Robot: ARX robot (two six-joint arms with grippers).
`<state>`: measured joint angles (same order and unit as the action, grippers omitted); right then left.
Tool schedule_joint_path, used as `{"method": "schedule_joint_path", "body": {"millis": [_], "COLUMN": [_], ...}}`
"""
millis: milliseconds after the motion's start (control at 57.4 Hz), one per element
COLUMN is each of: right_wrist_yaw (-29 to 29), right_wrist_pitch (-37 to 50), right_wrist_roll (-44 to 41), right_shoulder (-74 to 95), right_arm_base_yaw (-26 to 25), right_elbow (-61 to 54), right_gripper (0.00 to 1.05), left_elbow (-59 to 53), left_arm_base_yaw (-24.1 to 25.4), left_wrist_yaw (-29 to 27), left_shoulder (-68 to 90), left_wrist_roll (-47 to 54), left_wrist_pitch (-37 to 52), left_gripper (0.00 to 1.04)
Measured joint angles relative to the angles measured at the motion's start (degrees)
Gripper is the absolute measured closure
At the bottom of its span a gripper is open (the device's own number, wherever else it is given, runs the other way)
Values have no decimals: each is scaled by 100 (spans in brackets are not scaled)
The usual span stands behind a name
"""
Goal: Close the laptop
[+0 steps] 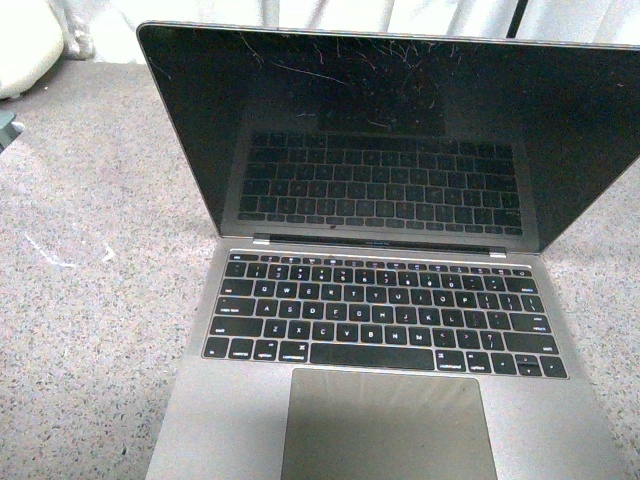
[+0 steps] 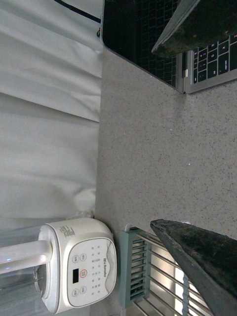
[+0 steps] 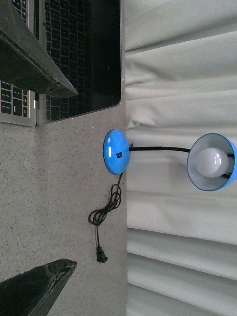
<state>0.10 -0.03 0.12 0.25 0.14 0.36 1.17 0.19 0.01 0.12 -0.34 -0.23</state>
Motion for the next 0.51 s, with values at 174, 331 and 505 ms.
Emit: {"method": "schedule_joint_path", "body": {"millis": [174, 331, 505], "right_wrist_yaw": [0, 0, 0], "right_wrist_pitch": [0, 0, 0], "right_wrist_roll": [0, 0, 0], "right_shoulder": [0, 0, 0], "right_arm_base_yaw": [0, 0, 0], "right_elbow": [0, 0, 0], "right_gripper": [9, 9, 9], "left_elbow": [0, 0, 0], "left_arm_base_yaw": [0, 0, 0], "left_wrist_yaw": [0, 0, 2], "left_shoulder": [0, 0, 0], "left_wrist_roll": [0, 0, 0], "left_wrist_pitch": [0, 0, 0], "left_gripper": [6, 6, 6]}}
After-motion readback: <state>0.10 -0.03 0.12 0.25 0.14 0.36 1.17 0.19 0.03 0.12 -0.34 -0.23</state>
